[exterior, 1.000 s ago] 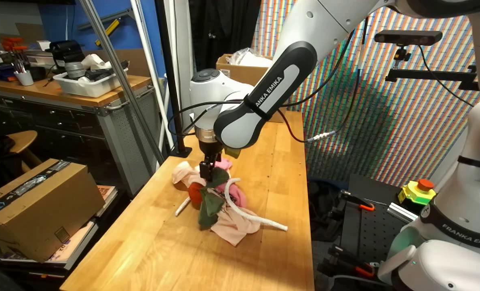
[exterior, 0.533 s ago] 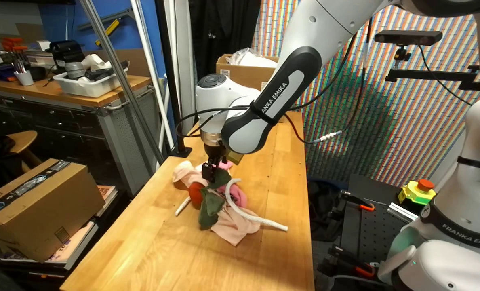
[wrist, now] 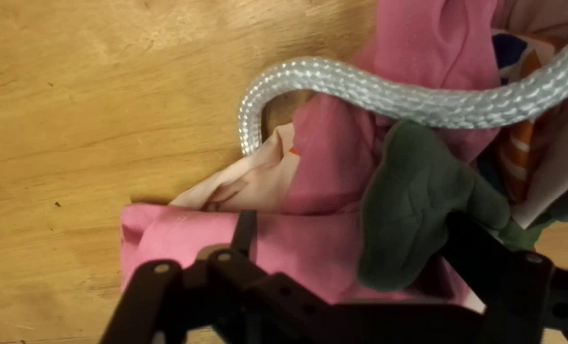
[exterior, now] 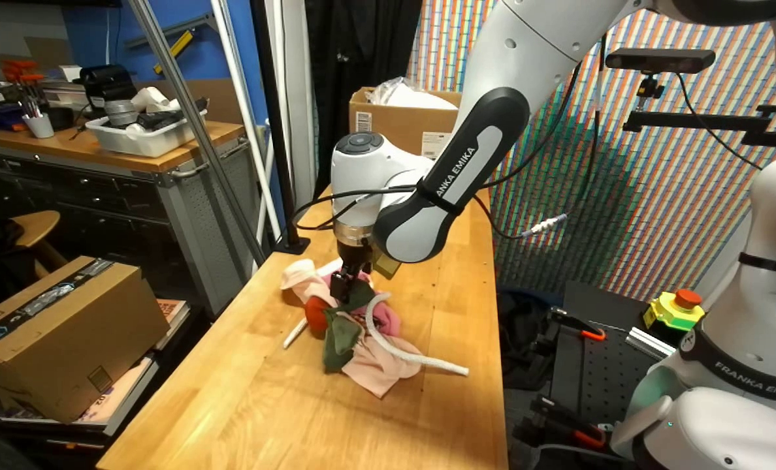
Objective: Spread the pile on the table
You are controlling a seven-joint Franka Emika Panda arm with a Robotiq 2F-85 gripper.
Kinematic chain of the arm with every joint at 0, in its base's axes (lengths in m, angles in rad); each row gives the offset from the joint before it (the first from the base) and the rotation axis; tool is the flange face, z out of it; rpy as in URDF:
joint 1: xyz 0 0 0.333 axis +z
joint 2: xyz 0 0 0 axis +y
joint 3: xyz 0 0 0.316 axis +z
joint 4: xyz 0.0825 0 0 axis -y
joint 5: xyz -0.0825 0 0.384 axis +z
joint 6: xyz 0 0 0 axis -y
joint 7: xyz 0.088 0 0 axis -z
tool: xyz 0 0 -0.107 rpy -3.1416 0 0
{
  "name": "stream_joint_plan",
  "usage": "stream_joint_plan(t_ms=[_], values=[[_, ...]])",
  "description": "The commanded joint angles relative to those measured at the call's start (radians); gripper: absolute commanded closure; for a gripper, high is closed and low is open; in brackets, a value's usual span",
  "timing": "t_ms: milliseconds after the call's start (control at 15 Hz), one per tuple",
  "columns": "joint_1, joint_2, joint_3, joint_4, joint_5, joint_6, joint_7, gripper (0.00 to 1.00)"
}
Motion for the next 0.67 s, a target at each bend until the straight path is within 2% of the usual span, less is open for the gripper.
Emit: stream_joint_plan(t_ms=[0,67,133,267,467,600], values=[[0.002,-0.017,-0.003,-0.043,0.037,0.069,-0.013,0.0],[0.001,-0.019,-0.002,-0.048,0.045,0.076,-0.018,0.04],[0.001,-0.016,-0.005,-0.047,0.05,0.083,-0.02,0.27],[0.006,-0.022,-0.005,-0.056,0.057,0.091,-0.017,0.3],[0.013,-0.023,-0.01,-0.056,0.066,0.096,-0.016,0.55],[0.02,-0.032,-0.012,-0.056,0.07,0.084,-0.014,0.69]])
